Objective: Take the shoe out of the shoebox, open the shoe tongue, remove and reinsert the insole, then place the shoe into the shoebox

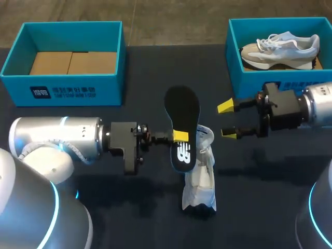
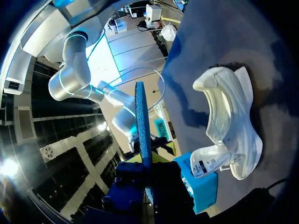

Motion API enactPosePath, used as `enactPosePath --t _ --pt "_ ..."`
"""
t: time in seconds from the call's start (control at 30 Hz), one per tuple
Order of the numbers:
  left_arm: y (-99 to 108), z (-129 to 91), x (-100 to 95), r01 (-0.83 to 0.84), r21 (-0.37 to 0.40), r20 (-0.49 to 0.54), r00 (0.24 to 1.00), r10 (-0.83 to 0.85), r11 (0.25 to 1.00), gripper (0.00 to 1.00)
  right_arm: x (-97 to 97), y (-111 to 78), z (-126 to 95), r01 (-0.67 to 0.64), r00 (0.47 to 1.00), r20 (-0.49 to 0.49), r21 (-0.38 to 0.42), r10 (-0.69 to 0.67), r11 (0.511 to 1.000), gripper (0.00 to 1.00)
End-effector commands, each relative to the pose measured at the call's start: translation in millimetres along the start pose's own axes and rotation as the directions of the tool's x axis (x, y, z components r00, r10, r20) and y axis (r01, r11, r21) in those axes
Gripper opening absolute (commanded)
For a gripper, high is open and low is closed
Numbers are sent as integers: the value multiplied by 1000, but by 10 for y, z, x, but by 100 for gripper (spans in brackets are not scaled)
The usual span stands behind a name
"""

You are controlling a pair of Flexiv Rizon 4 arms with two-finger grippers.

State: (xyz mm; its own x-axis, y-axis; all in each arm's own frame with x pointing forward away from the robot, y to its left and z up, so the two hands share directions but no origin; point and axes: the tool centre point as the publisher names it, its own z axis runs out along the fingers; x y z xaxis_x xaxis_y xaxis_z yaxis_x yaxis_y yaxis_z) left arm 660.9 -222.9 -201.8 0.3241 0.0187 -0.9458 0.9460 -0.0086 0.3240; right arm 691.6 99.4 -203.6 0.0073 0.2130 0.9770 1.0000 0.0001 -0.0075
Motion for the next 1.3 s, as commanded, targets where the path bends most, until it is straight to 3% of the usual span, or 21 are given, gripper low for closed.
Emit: enactPosePath --t 0.03,0.5,0.63,0.73,0.87,1.0,1.3 --pt "9 173 69 -22 -17 -4 1000 22 1000 0 -33 71 93 6 1000 -18 11 -6 1000 100" --pt "47 347 113 -14 -41 17 1000 15 999 0 3 73 183 40 998 -45 27 -39 999 96" --pt "32 393 114 -10 -43 21 1000 11 999 0 8 73 189 53 997 -50 20 -52 998 79" --pt "17 421 116 -9 -48 22 1000 10 999 0 14 72 186 62 996 -58 13 -61 998 82" --pt "24 448 138 5 -58 27 1000 -3 998 0 34 65 202 77 995 -68 12 -76 997 73" --pt "43 457 151 18 -75 30 999 -16 997 0 34 60 246 87 994 -68 16 -85 996 50" --pt "60 496 132 22 -72 33 999 -20 997 0 42 35 329 110 991 -83 36 -107 993 48"
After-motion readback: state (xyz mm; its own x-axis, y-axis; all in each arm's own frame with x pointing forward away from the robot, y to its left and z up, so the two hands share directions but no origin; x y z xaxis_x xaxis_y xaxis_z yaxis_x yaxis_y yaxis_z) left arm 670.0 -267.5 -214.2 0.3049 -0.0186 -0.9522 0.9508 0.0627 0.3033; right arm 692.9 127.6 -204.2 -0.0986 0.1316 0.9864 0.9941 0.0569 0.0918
